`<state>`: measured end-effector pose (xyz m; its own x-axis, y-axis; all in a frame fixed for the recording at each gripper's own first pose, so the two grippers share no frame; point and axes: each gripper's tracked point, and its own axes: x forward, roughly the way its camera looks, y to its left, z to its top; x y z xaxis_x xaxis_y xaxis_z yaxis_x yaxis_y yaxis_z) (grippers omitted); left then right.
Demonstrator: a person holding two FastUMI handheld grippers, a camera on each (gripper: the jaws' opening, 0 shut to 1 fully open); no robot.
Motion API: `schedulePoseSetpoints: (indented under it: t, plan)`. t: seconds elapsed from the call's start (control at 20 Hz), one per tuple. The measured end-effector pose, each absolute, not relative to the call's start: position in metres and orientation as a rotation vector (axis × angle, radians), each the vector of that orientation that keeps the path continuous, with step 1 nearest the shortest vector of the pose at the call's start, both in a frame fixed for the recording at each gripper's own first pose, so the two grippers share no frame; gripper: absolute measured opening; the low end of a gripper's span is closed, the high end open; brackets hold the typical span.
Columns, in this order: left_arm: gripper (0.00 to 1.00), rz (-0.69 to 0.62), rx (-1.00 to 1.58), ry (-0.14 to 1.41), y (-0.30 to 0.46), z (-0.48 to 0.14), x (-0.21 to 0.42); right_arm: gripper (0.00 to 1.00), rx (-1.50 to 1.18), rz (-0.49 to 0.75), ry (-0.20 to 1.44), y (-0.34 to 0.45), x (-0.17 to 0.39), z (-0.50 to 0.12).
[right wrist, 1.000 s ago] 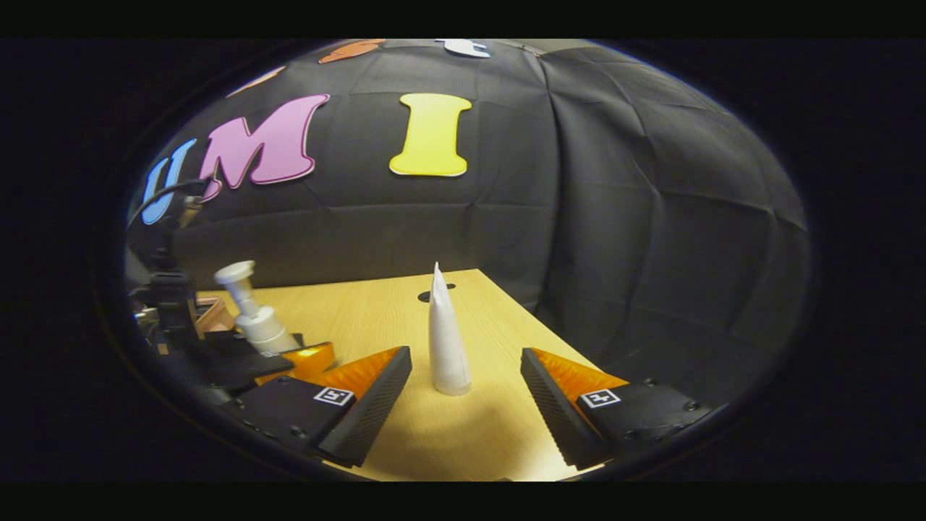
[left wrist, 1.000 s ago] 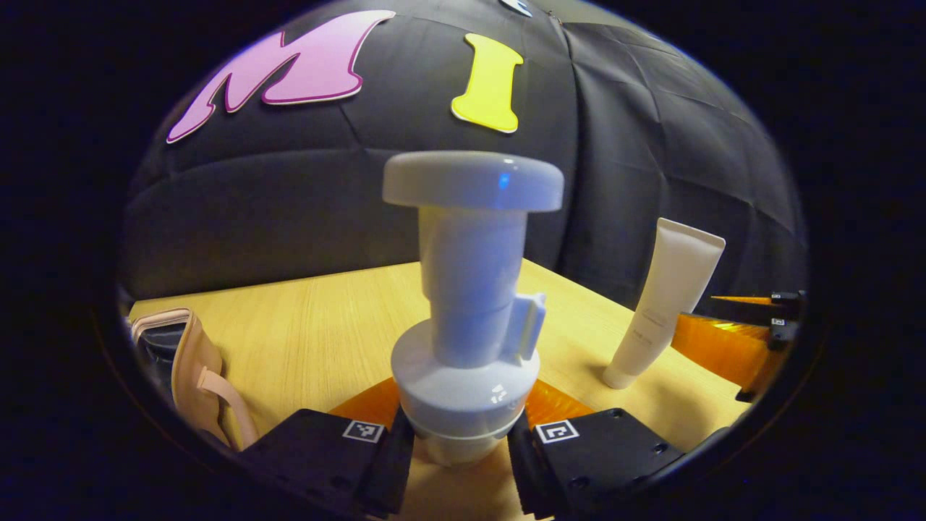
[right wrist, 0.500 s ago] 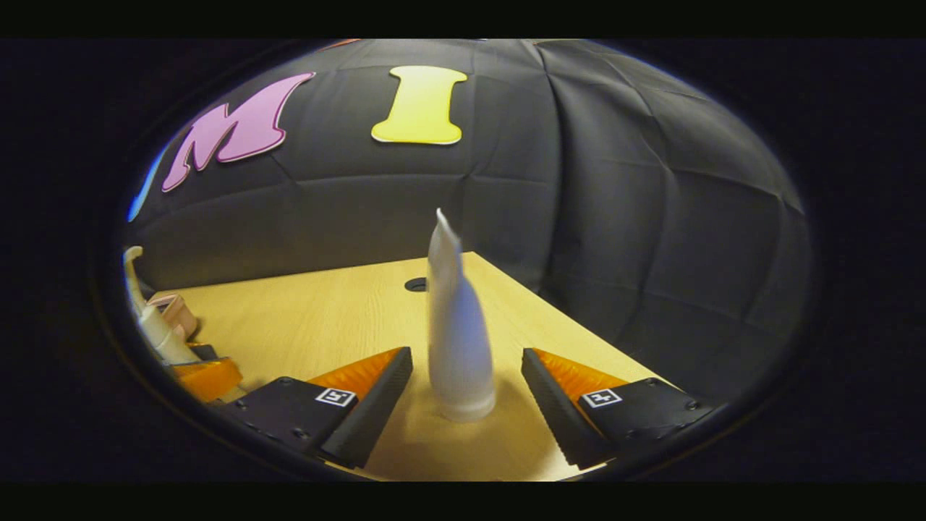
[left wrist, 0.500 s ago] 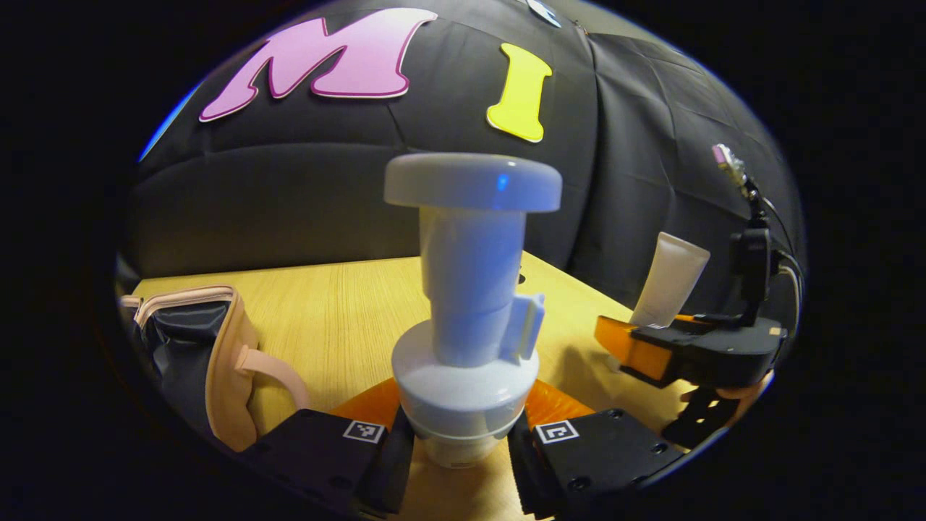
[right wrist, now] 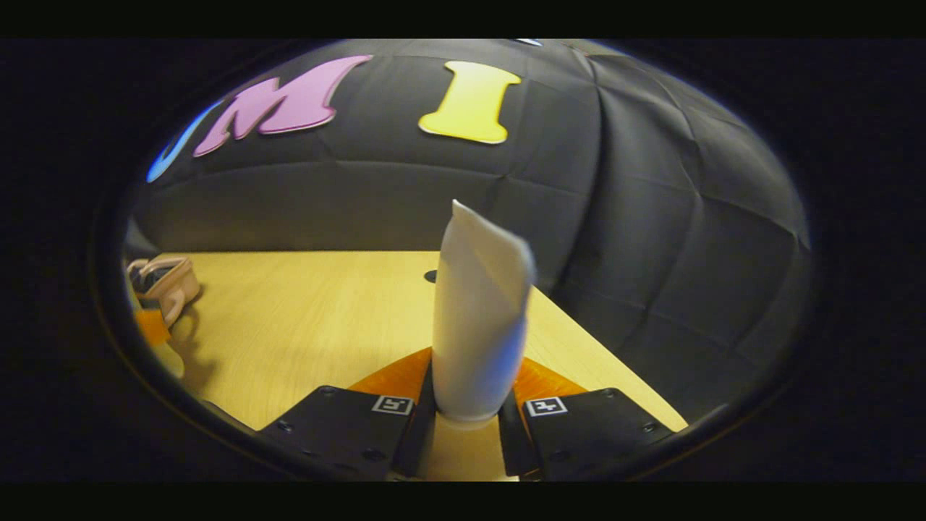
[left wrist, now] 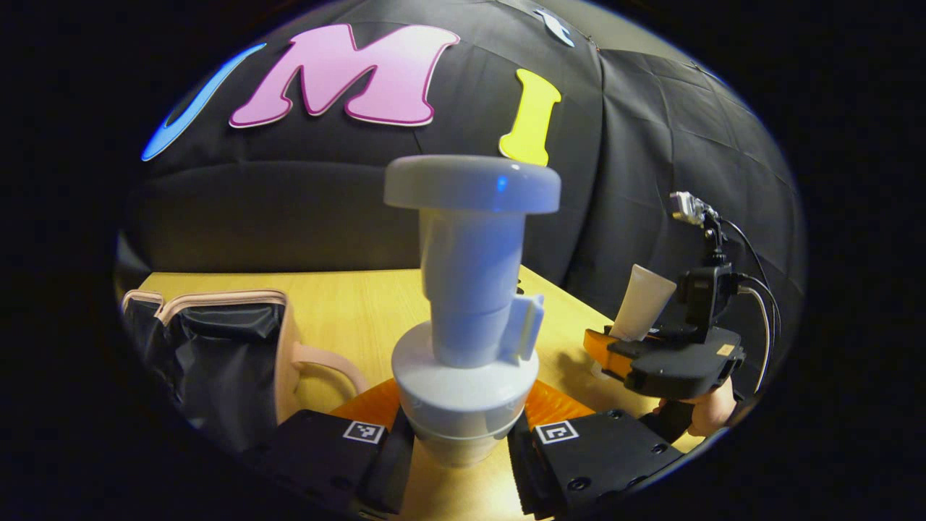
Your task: First open the suitcase, pack the skin care products into it, and then close the suitcase.
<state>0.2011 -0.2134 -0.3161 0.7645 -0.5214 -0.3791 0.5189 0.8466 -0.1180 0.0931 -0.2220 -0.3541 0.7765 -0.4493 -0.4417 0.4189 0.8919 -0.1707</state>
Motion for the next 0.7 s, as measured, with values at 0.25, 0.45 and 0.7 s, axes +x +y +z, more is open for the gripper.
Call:
schedulePoseSetpoints:
  t: [0.25,0.45,0.7]
  plan:
    - [0.61,-0.483,-0.099,0.399,-0.145,-0.270,0.191,0.41,-0.092,-0.377,0.395,-0.171,0.078,-0.293]
    - [0.60,-0.370,-0.054,0.391,-0.062,-0.247,0.196,0.40,-0.109,-0.337,0.351,-0.141,0.054,-0.243]
    - [0.61,-0.283,-0.017,0.426,0.020,-0.238,0.184,0.40,-0.130,-0.302,0.321,-0.102,0.018,-0.191]
